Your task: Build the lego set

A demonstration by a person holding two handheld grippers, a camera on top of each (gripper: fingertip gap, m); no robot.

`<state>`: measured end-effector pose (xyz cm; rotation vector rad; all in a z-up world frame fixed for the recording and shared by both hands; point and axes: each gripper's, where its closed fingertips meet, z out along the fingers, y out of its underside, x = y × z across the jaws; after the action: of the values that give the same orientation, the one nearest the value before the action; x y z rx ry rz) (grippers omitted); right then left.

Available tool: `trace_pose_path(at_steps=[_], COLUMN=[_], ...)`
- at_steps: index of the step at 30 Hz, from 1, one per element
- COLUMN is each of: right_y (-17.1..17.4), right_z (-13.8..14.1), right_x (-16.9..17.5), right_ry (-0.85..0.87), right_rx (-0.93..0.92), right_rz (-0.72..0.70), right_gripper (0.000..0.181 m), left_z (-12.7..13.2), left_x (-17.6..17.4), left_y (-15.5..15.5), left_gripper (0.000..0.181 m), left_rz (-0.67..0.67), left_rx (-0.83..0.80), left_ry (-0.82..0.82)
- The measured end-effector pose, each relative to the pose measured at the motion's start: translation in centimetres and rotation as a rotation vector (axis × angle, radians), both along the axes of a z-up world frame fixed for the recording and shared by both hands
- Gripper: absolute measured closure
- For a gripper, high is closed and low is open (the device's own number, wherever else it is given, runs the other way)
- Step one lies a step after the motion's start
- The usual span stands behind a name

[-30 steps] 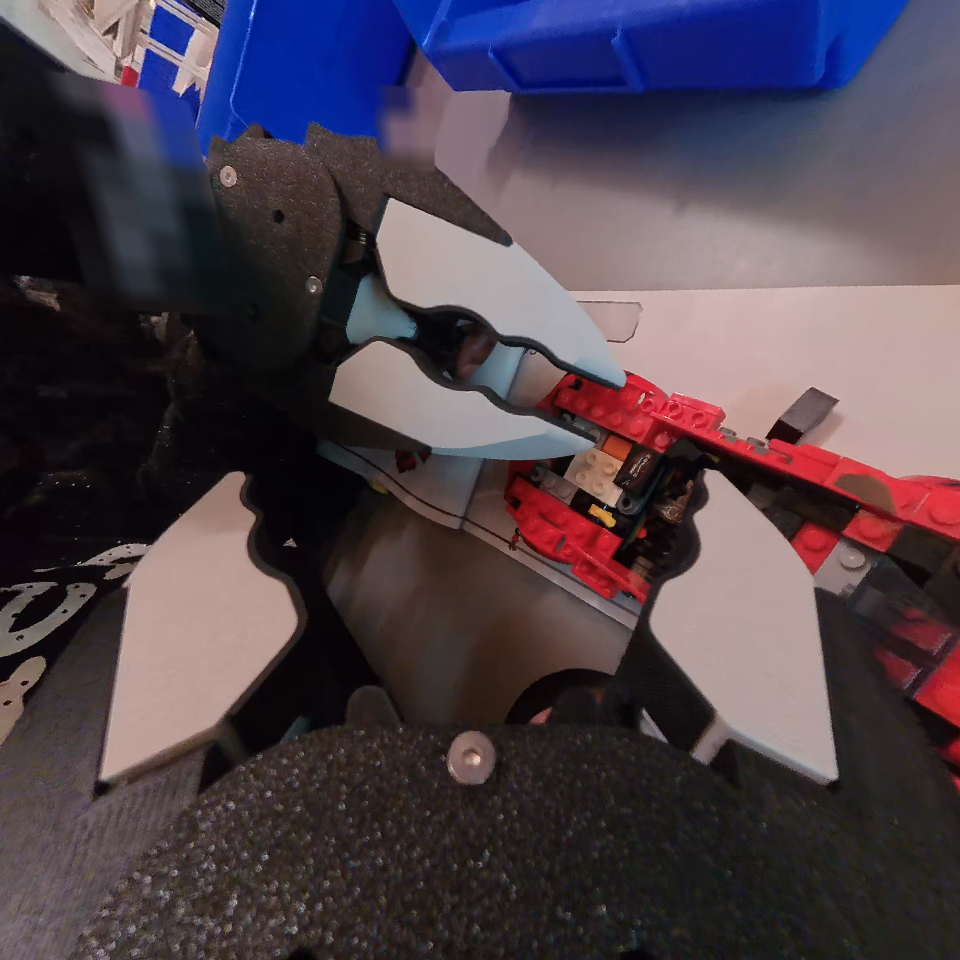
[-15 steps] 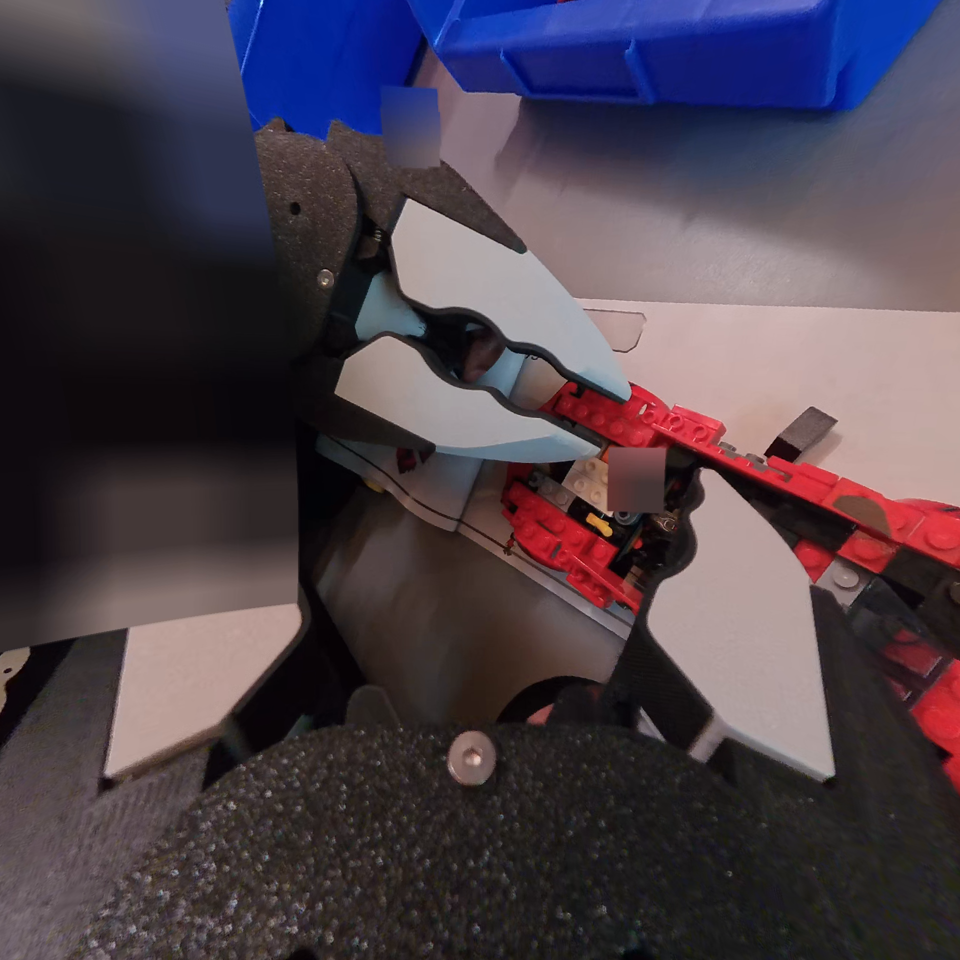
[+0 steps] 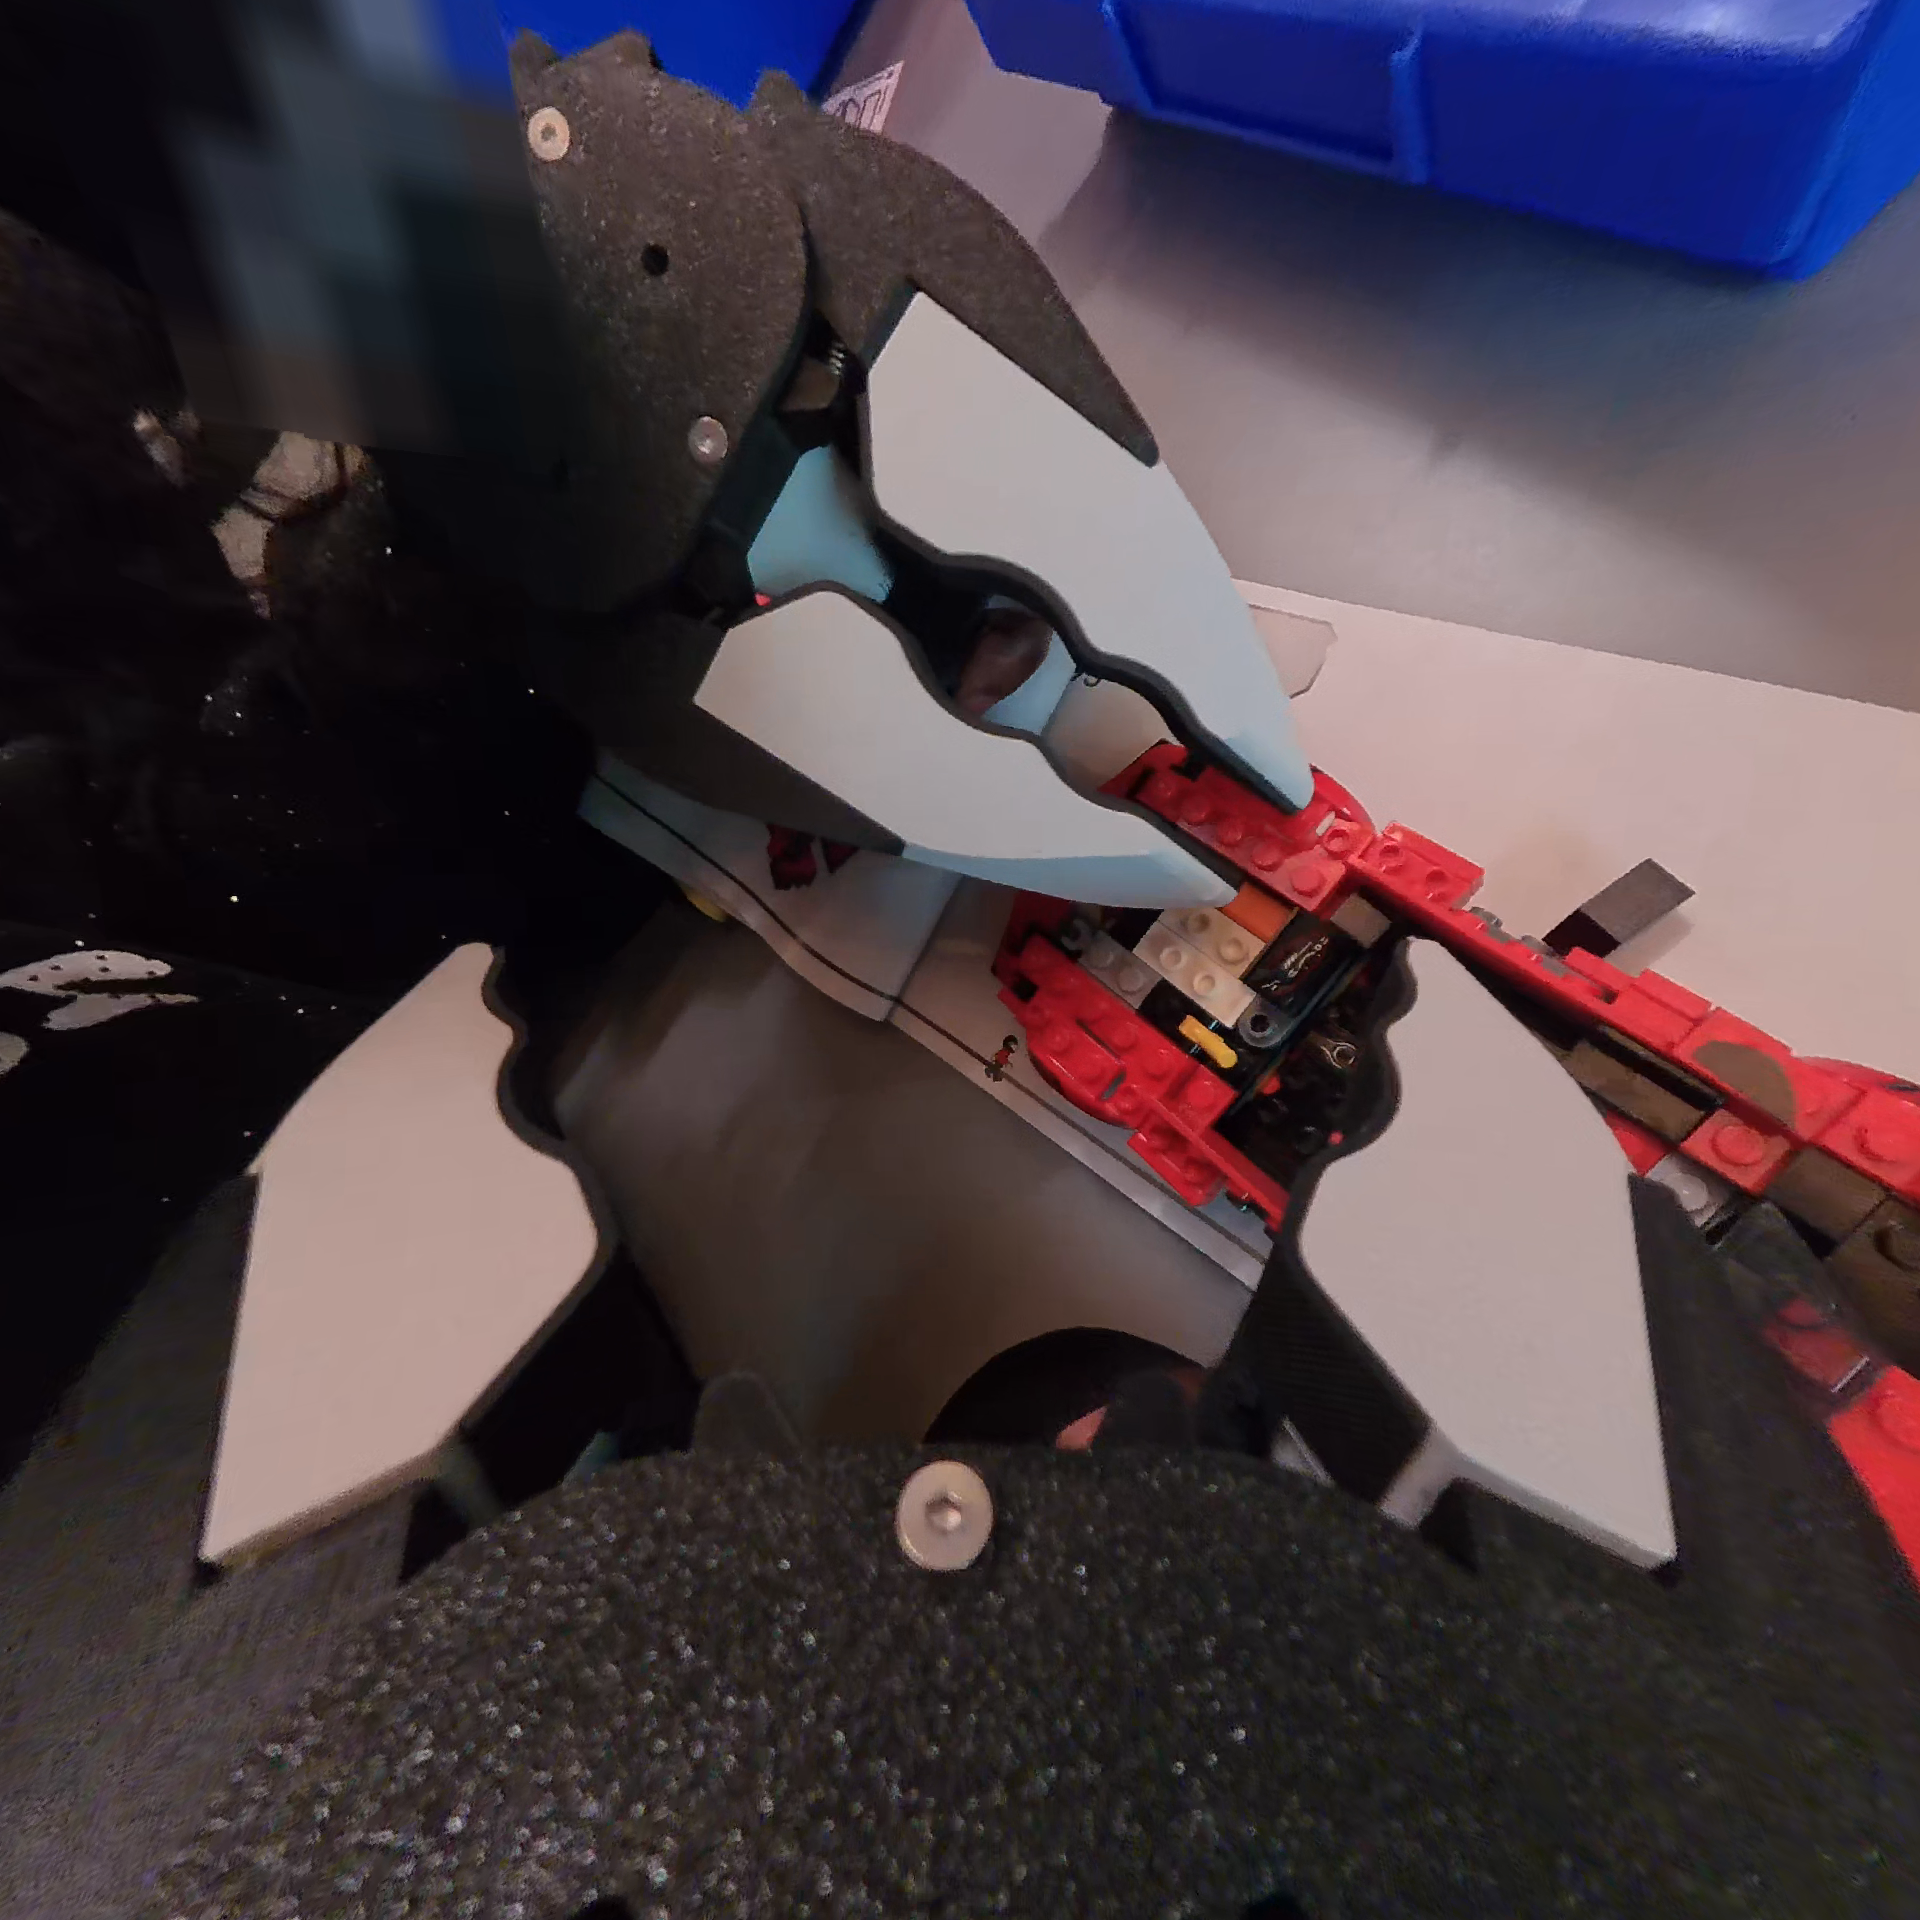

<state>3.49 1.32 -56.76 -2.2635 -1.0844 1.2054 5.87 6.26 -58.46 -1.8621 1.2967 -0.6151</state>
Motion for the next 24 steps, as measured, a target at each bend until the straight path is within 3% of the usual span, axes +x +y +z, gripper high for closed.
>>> trace_pose_path(at_steps=[1,24], right_y=[0.0,0.4], right_z=[0.0,0.0], right_x=[0.0,2.0], right_ry=[0.0,-0.056], right_rx=[0.012,0.127], right_rz=[0.005,0.133], right_gripper=[0.035,0.047], left_z=[0.0,0.0], left_x=[0.0,0.0], left_y=[0.0,0.0], left_gripper=[0.169,0.168], left_rz=[0.0,-0.006], left_rx=[0.0,0.009], left_ry=[0.0,-0.002])
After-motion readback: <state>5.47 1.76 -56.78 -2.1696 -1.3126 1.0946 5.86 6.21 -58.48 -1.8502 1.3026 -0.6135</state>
